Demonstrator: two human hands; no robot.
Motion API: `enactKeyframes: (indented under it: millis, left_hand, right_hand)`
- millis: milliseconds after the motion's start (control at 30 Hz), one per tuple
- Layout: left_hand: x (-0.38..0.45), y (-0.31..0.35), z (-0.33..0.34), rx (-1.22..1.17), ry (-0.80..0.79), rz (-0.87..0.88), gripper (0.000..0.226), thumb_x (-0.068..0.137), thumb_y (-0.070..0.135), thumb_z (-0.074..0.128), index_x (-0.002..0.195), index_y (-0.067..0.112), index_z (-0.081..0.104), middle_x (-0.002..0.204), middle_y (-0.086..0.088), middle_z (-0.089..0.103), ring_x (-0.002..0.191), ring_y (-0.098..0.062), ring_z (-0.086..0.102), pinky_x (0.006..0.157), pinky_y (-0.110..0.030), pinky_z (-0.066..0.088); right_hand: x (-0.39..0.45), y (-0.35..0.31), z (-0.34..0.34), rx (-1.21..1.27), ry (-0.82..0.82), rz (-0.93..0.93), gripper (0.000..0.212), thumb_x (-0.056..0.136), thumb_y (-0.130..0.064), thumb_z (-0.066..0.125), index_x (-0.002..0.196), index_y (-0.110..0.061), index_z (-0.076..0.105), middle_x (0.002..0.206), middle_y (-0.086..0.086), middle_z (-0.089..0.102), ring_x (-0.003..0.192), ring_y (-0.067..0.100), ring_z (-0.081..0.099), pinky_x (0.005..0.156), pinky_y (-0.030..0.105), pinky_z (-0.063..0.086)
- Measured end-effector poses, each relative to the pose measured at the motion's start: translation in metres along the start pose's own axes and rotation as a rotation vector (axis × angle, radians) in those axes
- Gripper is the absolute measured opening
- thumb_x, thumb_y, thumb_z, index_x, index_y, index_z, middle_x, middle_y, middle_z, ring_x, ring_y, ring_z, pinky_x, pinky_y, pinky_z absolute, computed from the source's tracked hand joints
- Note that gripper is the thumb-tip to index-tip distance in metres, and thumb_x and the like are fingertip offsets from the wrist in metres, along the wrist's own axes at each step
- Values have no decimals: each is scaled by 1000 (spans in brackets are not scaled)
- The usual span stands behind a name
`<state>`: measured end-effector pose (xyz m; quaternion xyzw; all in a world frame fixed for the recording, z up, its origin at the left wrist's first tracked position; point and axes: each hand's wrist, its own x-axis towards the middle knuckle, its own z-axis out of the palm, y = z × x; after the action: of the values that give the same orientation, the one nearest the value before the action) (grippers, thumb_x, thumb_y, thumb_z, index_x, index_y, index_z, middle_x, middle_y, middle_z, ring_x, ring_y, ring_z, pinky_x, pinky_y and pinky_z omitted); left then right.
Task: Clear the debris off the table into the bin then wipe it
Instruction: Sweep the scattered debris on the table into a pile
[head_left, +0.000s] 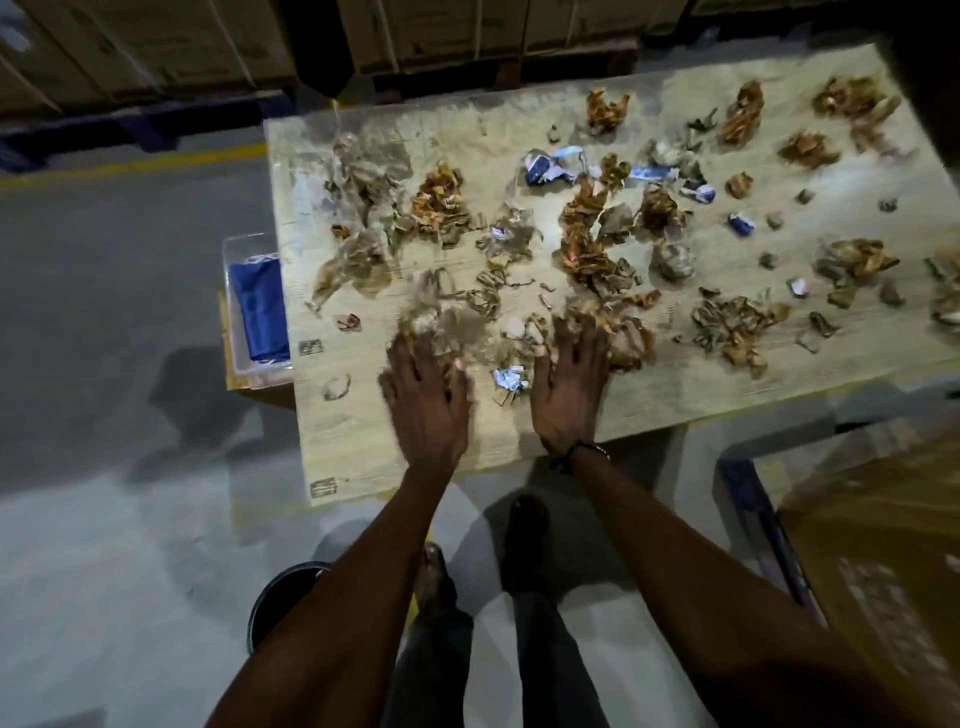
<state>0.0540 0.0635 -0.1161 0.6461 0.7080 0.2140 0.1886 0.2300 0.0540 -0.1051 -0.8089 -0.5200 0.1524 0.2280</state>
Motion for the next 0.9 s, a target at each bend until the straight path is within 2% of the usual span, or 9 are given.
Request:
enactKeyframes:
  millis: [100,233,367,500,633,767,900]
  left_hand:
    - [19,28,17,-57,-33,86,62,111,47,36,163,14,30,171,-18,22,158,-36,22,125,-54,24]
    - [36,67,22,-282,-19,49,59,110,47,36,159,13,37,170,-21,19,155,-39,26,121,-58,30]
    - [34,61,0,-235,35,48,58,109,54,35,158,24,39,171,-14,18,155,-36,27,121,-61,27]
    - [22,24,-32,-172,102,20,51,109,45,43,156,24,42,172,-11,20,159,-31,20,125,-62,17]
    - [22,-18,-52,-96,175,-50,48,109,38,49,156,27,41,172,-8,22,160,-29,19,126,-59,13]
    - [36,-45,-46,-42,132,-147,57,109,47,40,161,27,32,174,-9,19,161,-29,15,126,-60,14]
    - [49,-35,-25,3,90,-148,67,109,55,31,166,21,22,174,-10,17,162,-29,11,130,-52,10]
  right_hand:
    - [5,-9,9,23,6,-71,53,110,-41,26,160,-25,35,172,11,16,160,31,7,128,48,6]
    - [18,-12,-6,241,42,-137,47,112,-34,31,156,-22,41,172,3,18,160,23,12,128,38,17]
    - [20,-4,-31,231,183,-104,42,111,-27,40,152,-20,47,169,5,26,159,26,19,126,44,25]
    - [4,13,-41,195,269,-54,41,110,-23,46,150,-16,49,167,8,32,157,28,23,126,50,24]
    - [-7,18,-30,188,212,73,49,108,-36,46,153,-17,45,169,11,26,158,30,19,126,54,21]
    - [-4,12,-7,134,154,172,62,105,-47,43,159,-19,34,171,17,19,158,35,15,127,54,19]
    - [2,-2,15,45,171,169,70,106,-56,31,162,-14,28,171,16,17,159,33,15,128,50,15]
